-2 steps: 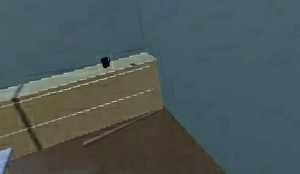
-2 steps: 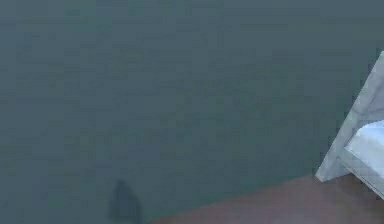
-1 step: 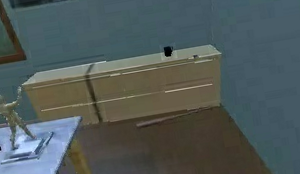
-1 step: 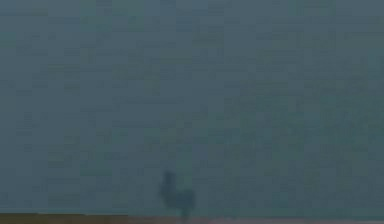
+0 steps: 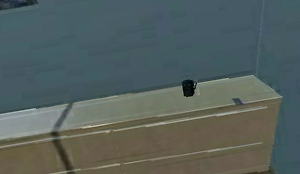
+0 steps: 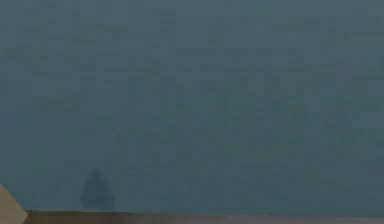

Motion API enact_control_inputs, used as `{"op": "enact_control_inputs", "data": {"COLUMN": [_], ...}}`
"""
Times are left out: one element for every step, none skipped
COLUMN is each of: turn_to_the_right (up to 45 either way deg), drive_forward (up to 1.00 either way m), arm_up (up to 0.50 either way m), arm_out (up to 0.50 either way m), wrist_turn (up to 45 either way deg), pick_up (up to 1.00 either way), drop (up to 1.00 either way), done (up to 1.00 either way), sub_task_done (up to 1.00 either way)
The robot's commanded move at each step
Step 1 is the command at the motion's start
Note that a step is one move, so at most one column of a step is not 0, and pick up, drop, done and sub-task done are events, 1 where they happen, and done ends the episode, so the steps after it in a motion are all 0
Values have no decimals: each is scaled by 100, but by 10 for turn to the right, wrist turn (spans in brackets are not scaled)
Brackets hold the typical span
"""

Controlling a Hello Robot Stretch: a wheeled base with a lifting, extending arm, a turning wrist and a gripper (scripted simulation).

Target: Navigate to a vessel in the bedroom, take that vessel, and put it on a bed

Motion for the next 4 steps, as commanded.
{"op": "enact_control_inputs", "data": {"turn_to_the_right": [-60, 0, -450, -150], "drive_forward": [0, 45, 0, 0], "arm_up": [0, 0, 0, 0], "arm_out": [0, 0, 0, 0], "wrist_turn": [0, 0, 0, 0], "pick_up": [0, 0, 0, 0], "drop": [0, 0, 0, 0], "done": [0, 0, 0, 0], "sub_task_done": [0, 0, 0, 0]}}
